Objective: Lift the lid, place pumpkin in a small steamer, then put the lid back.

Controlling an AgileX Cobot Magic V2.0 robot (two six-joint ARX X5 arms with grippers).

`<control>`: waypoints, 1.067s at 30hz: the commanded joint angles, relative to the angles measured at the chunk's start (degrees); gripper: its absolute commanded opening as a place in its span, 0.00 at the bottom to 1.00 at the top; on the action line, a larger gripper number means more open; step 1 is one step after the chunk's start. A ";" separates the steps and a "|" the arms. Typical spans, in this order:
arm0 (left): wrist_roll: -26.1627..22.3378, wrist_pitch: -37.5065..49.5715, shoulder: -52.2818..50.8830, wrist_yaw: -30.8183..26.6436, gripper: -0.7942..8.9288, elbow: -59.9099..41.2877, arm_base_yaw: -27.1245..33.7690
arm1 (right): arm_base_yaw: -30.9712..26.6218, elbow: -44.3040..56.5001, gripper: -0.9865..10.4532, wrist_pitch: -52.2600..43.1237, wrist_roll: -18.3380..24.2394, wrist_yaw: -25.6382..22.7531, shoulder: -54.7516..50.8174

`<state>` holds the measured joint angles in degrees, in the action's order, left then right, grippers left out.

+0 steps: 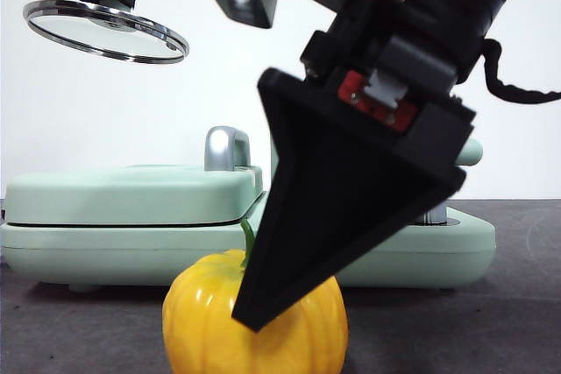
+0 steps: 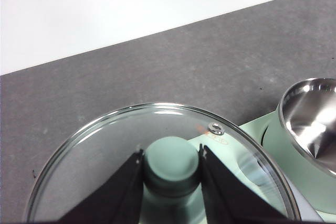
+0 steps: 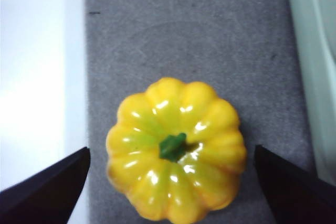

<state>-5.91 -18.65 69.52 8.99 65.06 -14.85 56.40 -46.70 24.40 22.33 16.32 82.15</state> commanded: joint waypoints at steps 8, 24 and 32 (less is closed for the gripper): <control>0.17 1.64 -0.26 0.24 0.09 1.01 -0.17 | 1.22 -0.92 0.48 -0.76 -0.74 -0.26 2.93; 0.17 1.49 -0.26 0.24 0.09 1.01 -0.15 | -0.81 -13.29 0.40 19.15 -14.99 -1.66 -0.31; 0.17 1.49 -0.26 0.24 0.09 1.01 -0.15 | -4.87 -29.55 0.40 38.99 -21.86 -7.67 -0.31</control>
<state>-5.91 -18.68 69.52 8.99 65.06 -14.85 51.27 -73.95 62.17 3.09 9.54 81.49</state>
